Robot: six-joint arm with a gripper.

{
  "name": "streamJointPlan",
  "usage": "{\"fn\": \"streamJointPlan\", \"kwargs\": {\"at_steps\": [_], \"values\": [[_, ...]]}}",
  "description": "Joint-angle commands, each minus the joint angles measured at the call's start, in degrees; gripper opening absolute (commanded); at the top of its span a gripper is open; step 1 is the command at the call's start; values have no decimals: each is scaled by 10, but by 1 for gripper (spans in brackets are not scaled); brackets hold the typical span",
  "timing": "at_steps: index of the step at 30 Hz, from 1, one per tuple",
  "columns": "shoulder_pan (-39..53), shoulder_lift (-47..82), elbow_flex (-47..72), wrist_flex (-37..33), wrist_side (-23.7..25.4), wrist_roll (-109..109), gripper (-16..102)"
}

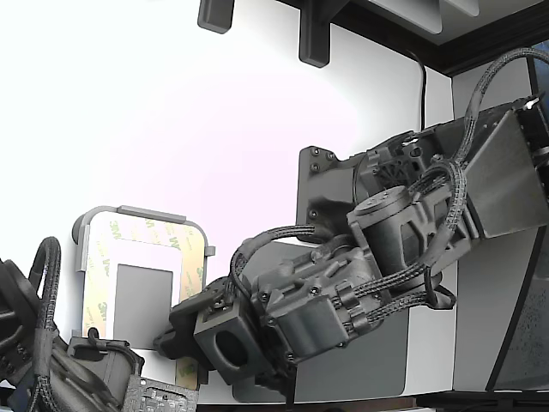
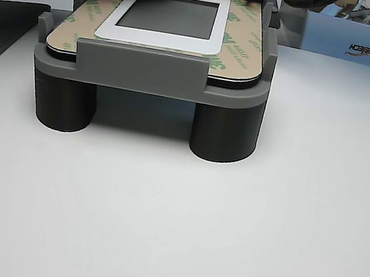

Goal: Peel off protective film from adhesive tape.

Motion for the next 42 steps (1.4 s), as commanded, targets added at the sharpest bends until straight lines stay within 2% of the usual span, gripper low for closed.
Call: {"fn": "streamJointPlan", "kwargs": {"at_steps": [1, 28, 42], "values": [[-3, 16, -2, -13, 0, -10, -10], [20, -39, -26, -30, -6, -51, -10], [33, -65, -76, 21, 5, -47, -10]]}}
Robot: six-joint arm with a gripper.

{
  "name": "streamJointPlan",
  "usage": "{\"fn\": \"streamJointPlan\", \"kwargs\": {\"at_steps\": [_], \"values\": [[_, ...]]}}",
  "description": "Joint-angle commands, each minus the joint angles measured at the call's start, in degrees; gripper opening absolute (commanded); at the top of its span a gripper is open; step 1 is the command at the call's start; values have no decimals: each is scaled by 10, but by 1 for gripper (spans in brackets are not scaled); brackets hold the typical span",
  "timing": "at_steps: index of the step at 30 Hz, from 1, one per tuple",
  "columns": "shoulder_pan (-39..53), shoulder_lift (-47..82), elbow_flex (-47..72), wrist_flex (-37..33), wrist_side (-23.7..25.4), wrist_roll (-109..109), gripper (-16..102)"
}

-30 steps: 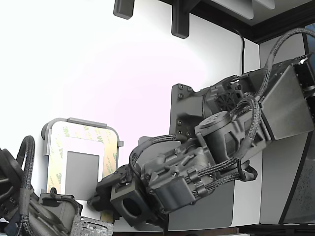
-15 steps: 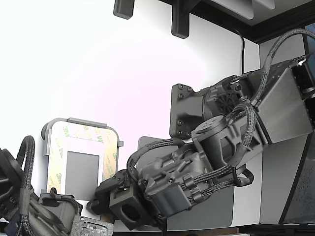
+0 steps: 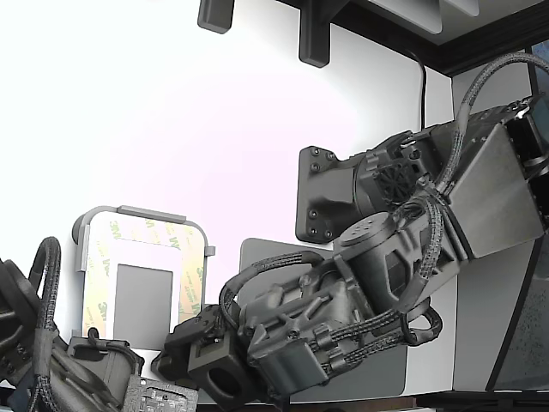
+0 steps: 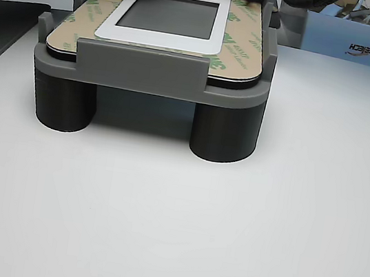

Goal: Peel off protective film from adhesive tape.

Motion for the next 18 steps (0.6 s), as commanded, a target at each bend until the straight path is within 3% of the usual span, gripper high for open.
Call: {"fn": "streamJointPlan", "kwargs": {"at_steps": [1, 18], "values": [[-4, 9, -19, 1, 0, 0, -10], [-1, -1, -34, 25, 4, 1, -10]]}}
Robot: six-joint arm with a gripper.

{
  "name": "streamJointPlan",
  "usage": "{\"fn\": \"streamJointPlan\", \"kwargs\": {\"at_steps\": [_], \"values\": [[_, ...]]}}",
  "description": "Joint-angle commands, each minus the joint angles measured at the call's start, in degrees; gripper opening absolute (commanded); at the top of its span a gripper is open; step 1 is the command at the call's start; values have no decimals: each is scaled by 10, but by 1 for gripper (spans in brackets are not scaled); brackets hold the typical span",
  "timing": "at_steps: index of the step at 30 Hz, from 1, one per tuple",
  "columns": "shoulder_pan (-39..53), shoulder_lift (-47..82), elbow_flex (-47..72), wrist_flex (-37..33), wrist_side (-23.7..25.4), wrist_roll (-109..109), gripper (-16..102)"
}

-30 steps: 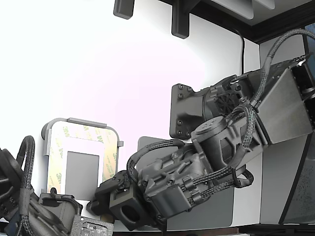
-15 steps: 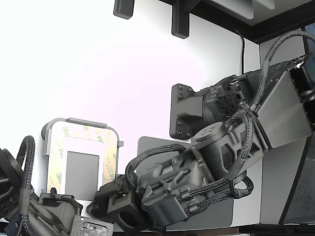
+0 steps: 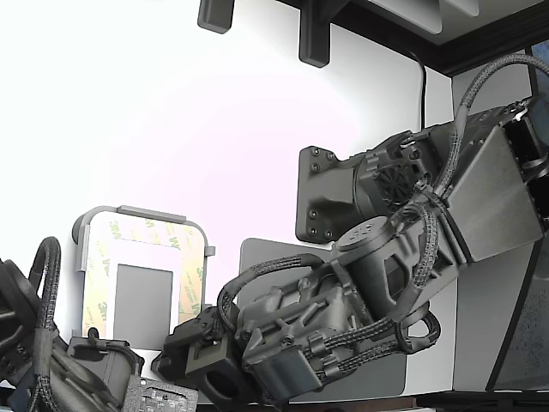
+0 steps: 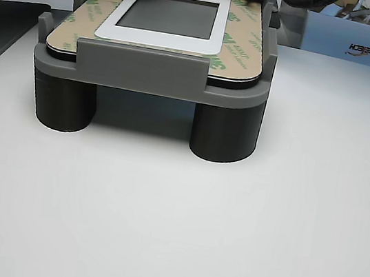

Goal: Peel off protective film from adhesive tape.

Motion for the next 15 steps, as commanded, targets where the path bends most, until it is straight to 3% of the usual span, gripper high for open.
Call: {"fn": "streamJointPlan", "kwargs": {"at_steps": [1, 15], "values": [[-4, 12, -13, 0, 2, 2, -10], [6, 18, -5, -5, 4, 14, -10]]}}
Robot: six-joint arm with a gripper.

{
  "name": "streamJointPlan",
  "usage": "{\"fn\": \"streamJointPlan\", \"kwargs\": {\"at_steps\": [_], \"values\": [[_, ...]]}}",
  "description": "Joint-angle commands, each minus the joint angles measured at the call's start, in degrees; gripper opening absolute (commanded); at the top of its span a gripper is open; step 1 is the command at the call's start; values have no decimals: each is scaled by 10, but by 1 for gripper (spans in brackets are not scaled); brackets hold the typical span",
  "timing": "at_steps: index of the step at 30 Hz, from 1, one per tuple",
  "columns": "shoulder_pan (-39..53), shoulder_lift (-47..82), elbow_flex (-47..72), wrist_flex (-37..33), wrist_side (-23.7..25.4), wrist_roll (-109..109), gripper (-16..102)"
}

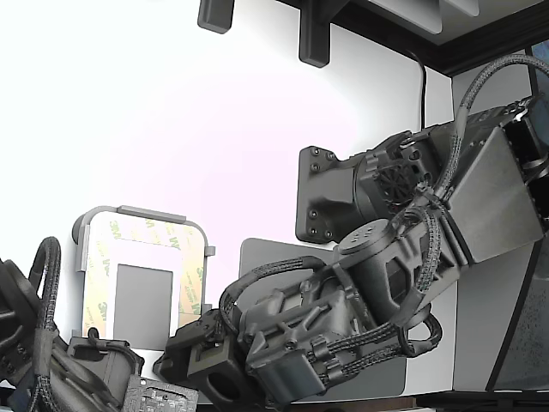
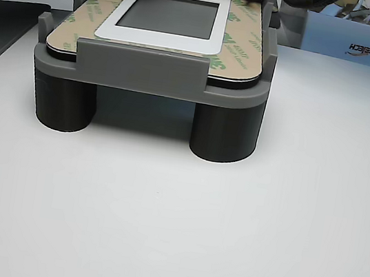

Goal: Peel off protective film from adhesive tape.

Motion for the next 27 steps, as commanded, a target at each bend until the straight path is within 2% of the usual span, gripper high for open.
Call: {"fn": "streamJointPlan", "kwargs": {"at_steps": [1, 19, 27], "values": [[-3, 18, -6, -6, -2, 1, -10], [3, 3, -40, 24, 3, 11, -10], [0, -8, -62, 46, 4, 5, -6]]}}
